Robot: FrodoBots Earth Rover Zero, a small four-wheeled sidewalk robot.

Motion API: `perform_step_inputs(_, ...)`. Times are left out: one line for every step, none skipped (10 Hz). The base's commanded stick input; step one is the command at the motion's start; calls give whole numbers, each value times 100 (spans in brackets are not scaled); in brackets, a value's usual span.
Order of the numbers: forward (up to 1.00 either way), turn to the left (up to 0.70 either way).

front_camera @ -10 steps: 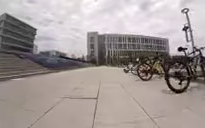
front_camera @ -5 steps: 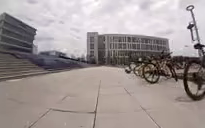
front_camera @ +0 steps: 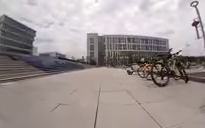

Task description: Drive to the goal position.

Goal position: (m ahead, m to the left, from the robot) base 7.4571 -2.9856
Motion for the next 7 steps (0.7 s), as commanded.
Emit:
perform_step_inputs(100, 0)
perform_step_inputs(100, 0)
perform_step_inputs(100, 0)
perform_step_inputs(100, -4)
perform_step_inputs(100, -20)
perform_step_inputs(100, -27)
perform_step_inputs(100, -7)
